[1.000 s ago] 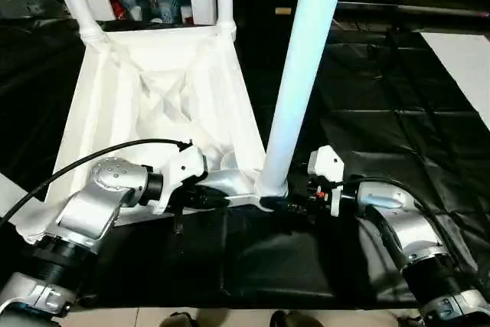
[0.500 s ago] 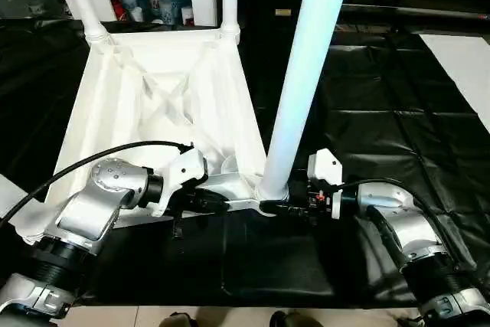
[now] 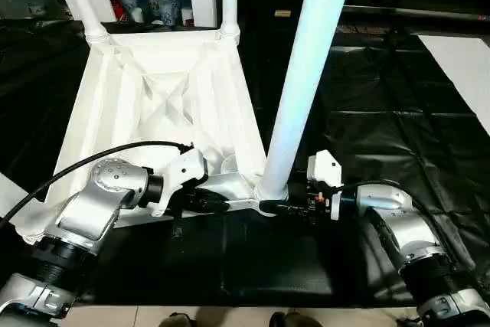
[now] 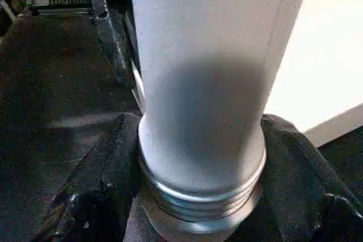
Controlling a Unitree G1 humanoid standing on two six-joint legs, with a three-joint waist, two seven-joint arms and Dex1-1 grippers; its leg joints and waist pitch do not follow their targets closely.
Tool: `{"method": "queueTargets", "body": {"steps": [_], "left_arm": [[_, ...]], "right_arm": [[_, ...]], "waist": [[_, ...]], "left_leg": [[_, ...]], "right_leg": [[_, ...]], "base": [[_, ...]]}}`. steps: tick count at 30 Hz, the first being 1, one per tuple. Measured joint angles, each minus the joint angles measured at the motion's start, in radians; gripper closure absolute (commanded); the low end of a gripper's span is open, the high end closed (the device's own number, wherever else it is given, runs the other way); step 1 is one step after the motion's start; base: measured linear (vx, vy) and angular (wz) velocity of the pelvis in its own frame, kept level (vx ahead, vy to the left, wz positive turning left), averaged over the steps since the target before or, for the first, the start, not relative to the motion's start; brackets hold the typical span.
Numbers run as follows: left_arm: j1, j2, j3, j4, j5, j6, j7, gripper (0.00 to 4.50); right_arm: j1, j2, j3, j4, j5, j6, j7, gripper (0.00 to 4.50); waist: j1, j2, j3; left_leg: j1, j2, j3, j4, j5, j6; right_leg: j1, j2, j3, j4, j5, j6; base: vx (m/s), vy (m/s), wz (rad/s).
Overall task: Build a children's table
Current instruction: Rotate leg to tighten
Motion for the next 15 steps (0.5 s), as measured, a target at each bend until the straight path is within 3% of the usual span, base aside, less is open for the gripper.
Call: {"method": "queueTargets", "body": {"steps": [6, 9, 15], "left_arm": [[-0.046, -0.085, 0.001, 0.057, 0.04, 0.02, 0.12, 4.5], [-0.101, -0.169, 0.004, 0.133, 0.073, 0.046, 0.223, 4.5], [-0.199, -0.324, 0.021, 0.273, 0.123, 0.108, 0.463, 4.5]], "right_arm": [[0.005, 0.088, -0.06, 0.035, -0.015, 0.038, -0.204, 1.82], [0.002, 0.173, -0.118, 0.063, -0.028, 0.072, -0.389, 1.83], [-0.13, 0.3, -0.165, 0.224, -0.099, 0.08, -0.795, 1.83]], "waist": [[-0.005, -0.001, 0.0], [-0.005, -0.001, 0.0], [-0.007, -0.003, -0.001]], "left_leg": [[0.008, 0.0, 0.0, 0.0, 0.004, -0.005], [0.013, -0.001, 0.0, 0.0, 0.005, -0.005], [0.015, -0.002, -0.003, -0.003, 0.005, -0.005]], "right_leg": [[0.003, 0.0, 0.002, 0.0, 0.008, -0.005], [0.007, 0.0, 0.002, -0.001, 0.01, -0.004], [0.008, -0.001, 0.002, -0.005, 0.008, 0.0]], "base": [[0.0, 0.0, 0.0], [0.0, 0.0, 0.0], [0.0, 0.0, 0.0]]}}
